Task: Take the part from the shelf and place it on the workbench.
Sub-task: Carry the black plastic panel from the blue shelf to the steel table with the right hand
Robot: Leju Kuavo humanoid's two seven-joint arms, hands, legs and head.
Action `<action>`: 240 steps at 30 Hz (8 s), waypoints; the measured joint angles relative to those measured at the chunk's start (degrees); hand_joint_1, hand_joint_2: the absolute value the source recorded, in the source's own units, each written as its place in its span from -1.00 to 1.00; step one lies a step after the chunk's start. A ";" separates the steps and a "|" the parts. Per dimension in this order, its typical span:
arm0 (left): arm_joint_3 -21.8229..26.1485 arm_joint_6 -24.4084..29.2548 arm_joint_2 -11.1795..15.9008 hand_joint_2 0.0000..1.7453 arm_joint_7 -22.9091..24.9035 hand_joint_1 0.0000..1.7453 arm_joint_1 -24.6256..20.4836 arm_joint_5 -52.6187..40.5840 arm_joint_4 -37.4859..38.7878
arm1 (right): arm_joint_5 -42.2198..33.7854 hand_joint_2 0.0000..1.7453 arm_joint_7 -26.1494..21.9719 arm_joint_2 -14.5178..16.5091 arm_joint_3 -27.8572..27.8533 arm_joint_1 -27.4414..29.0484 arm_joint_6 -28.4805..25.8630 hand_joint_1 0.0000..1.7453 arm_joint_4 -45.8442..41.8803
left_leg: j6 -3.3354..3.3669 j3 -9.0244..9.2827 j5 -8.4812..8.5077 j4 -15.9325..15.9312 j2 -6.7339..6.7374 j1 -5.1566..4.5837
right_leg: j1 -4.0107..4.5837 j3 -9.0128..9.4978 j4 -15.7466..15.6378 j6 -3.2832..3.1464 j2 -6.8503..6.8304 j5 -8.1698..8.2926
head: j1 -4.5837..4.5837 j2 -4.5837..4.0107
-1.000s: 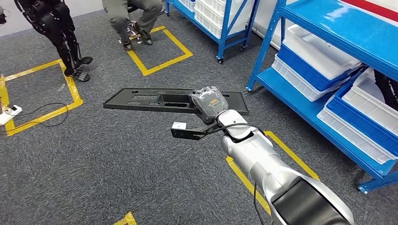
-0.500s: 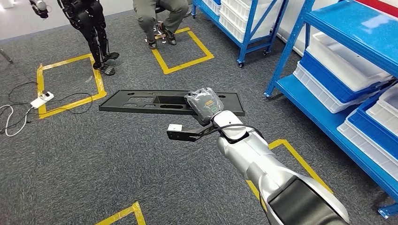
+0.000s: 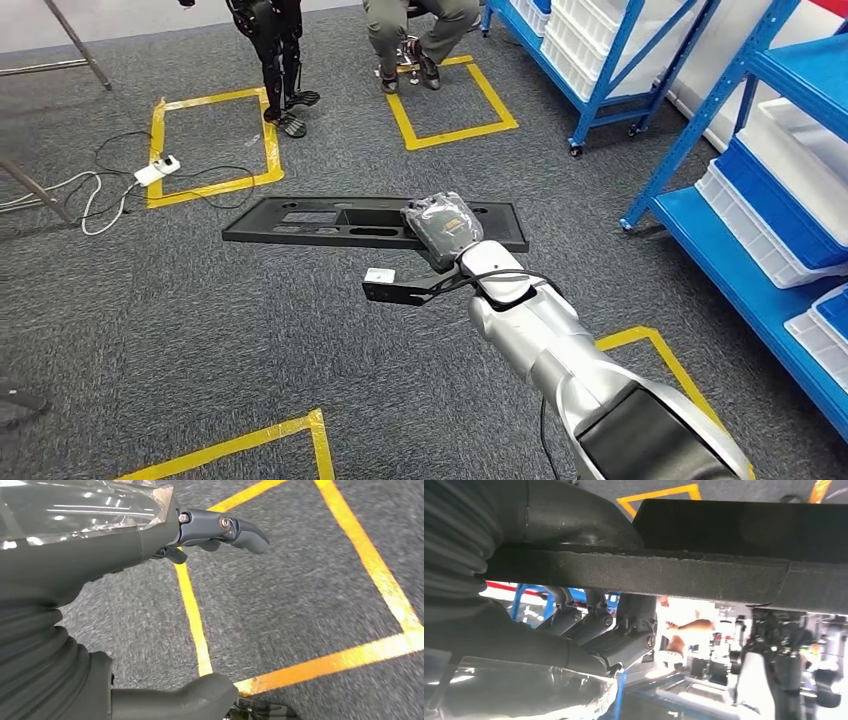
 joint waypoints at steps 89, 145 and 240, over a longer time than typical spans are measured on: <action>0.98 -0.19 -0.37 1.00 -0.64 -1.00 -0.10 -0.50 0.02 | 2.44 1.00 -0.39 0.66 -0.17 0.16 1.64 0.72 -0.29 | 1.91 3.39 -1.75 -2.21 2.35 -1.82 | 0.57 -1.94 1.00 -1.93 -0.39 0.16 | -0.59 0.00; 2.52 -0.23 0.01 1.00 -0.34 -1.00 -0.05 -0.58 -0.10 | 4.32 1.00 -1.41 0.64 -0.88 -0.12 1.80 0.72 -0.27 | -2.62 6.42 -3.76 -3.14 2.65 0.98 | -2.98 2.56 -13.20 3.21 0.28 8.67 | -0.29 0.00; 3.59 -0.68 -0.34 1.00 0.25 -1.00 0.18 -1.71 -0.04 | 5.29 1.00 -1.79 1.00 -1.49 0.55 1.73 0.72 -0.32 | 1.14 8.34 -5.81 -2.38 2.13 -2.74 | 1.55 1.12 -15.67 -2.52 0.27 11.01 | -0.45 0.00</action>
